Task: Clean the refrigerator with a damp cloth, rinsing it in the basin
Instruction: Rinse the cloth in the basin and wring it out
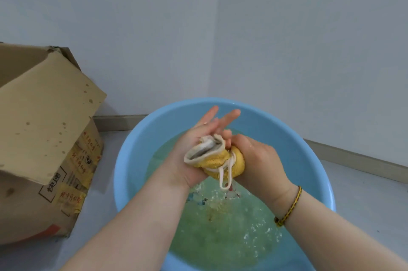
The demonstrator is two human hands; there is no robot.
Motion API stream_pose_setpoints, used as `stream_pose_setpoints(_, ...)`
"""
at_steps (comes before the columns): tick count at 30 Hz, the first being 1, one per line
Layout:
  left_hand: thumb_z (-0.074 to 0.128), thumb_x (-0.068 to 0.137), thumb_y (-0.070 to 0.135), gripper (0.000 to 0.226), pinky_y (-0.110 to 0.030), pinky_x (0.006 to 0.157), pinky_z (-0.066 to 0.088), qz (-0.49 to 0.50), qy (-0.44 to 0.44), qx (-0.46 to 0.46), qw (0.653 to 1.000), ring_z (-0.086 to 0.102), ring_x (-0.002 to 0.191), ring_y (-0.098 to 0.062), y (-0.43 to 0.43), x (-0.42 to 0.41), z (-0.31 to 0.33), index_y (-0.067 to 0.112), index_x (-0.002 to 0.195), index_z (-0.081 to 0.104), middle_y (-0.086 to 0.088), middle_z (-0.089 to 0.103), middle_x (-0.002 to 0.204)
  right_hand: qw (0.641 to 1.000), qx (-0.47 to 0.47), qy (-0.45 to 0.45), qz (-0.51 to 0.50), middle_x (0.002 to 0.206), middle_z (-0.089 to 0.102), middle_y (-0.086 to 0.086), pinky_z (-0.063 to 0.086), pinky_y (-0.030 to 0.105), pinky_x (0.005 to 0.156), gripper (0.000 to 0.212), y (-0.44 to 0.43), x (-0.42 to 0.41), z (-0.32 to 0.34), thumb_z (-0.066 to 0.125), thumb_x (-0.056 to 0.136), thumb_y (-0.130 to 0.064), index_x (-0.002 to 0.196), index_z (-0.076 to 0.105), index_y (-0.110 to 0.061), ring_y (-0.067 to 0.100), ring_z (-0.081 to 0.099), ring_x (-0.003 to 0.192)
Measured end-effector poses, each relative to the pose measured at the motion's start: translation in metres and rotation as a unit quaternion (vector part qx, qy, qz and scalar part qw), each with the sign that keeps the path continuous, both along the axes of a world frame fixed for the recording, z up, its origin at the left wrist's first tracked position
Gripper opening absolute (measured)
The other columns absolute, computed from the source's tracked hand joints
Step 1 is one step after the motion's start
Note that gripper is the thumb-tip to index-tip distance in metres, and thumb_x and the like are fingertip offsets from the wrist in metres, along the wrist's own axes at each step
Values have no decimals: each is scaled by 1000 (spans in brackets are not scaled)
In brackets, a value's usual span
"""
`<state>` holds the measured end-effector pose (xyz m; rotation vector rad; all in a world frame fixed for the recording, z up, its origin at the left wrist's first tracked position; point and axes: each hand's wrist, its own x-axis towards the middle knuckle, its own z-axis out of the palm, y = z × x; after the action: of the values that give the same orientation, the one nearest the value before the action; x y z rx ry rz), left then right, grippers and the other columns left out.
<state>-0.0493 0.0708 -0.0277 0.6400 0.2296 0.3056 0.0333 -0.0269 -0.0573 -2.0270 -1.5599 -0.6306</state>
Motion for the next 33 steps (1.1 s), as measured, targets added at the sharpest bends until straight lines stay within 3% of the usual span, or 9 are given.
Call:
stream_pose_setpoints(4,68,74,20,68,-35,65,53,-96,118,62,986,66,80,-21,1,-1,-6,22,134,37,-11,65,106,974,90,-204,32,54,56,2,35,26,48,9,-5,25,8,54,75,-9,80,51,-15,19,52,46)
stream_pose_setpoints(7,81,54,43,59,-36,63,58,-339,112,130,925,68,77,-18,-3,-12,-18,11,100,64,-3,68,90,948,97,-293,81,65,64,3,46,35,74,18,-6,36,17,50,78,0,88,48,-14,23,58,54)
stream_pose_setpoints(11,82,49,46,54,-14,43,47,-475,115,252,835,63,57,-3,-1,-14,-20,17,87,56,9,66,65,917,33,-356,178,79,70,1,41,55,92,10,-4,41,22,45,90,-8,97,49,-15,24,66,82)
stream_pose_setpoints(16,69,75,42,36,-21,55,44,-388,329,635,581,56,78,-18,3,9,-12,14,94,55,1,55,82,917,-146,-318,189,73,68,-1,56,39,69,17,-7,43,3,35,89,-2,90,47,-14,20,66,66)
stream_pose_setpoints(19,67,76,44,30,-23,56,40,-292,339,759,472,52,68,-16,0,21,-15,18,79,51,5,51,66,943,-248,-203,83,59,60,-1,32,16,37,21,-1,27,12,45,68,-1,79,57,-13,18,55,41)
stream_pose_setpoints(23,58,83,23,28,-25,67,33,-123,313,891,306,60,97,-21,7,20,-28,23,110,51,3,64,102,919,-380,31,-101,104,63,7,33,29,63,26,9,-8,6,48,86,-4,112,48,-11,29,62,96)
stream_pose_setpoints(26,51,86,19,27,-26,67,33,-78,281,916,277,59,103,-24,12,16,-38,22,113,47,1,61,112,914,-345,133,-165,72,48,1,31,25,59,20,12,-17,-1,47,84,-5,95,40,-21,30,56,85)
stream_pose_setpoints(30,41,89,21,15,-25,53,29,17,245,915,321,61,90,-23,17,15,-36,23,102,49,2,59,98,931,-250,192,-185,60,33,-5,28,28,52,19,6,-20,0,46,80,-8,83,31,-19,25,40,70)
stream_pose_setpoints(33,53,69,22,7,-12,46,8,144,191,906,349,59,46,-20,16,12,-32,23,69,60,2,59,58,940,-153,240,-188,60,43,-5,29,28,49,16,1,-23,4,45,77,-6,80,35,-18,24,41,67)
